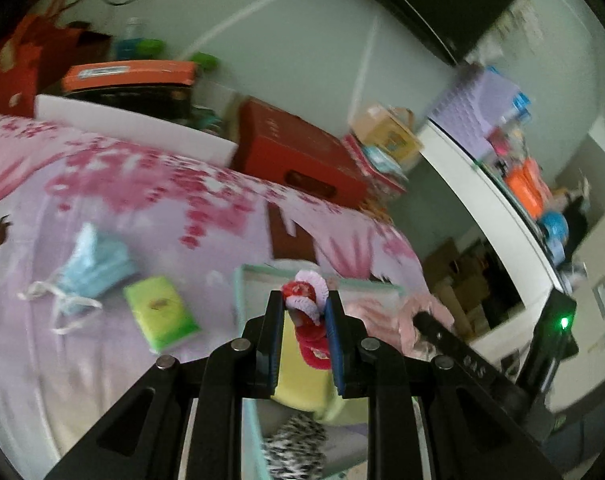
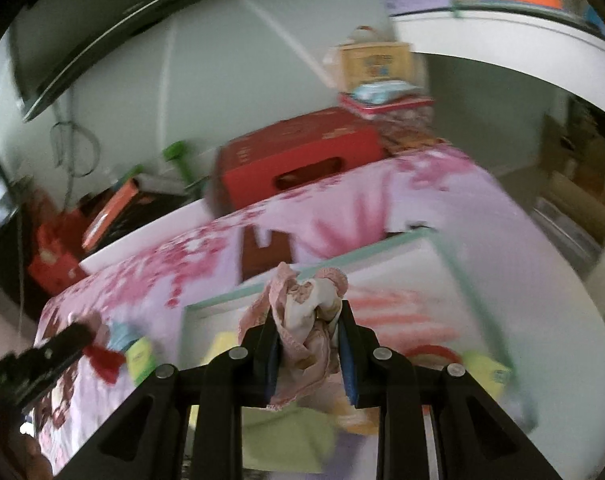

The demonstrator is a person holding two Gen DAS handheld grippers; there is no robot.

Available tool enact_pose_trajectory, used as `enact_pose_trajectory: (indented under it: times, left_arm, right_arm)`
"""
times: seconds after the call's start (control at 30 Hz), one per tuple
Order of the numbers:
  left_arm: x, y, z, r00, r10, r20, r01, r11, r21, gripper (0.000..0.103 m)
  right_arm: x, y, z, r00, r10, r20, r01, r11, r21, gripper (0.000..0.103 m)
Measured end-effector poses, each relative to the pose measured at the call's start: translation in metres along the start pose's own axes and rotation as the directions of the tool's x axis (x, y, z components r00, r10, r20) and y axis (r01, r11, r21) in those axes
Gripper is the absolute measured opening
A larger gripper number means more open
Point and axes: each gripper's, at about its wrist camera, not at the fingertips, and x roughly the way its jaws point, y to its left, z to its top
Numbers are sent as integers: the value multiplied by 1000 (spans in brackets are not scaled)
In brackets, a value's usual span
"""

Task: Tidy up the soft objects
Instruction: 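Carry the pink-white cloth and red scrunchie over the white tray with both tools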

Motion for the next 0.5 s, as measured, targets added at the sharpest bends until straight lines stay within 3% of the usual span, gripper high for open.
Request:
enact_pose_trajectory:
  times: [0.3, 0.5]
  left_arm:
    - [35, -39, -19, 996, -32, -78, 39, 995, 94, 21]
    - [50, -25, -14, 997, -14, -79, 18, 999, 48, 21]
  right_arm:
    - [-8, -54, 4, 997, -74, 1, 73, 988, 139, 27]
    - [4, -57, 9, 997, -71, -5, 72, 988, 134, 27]
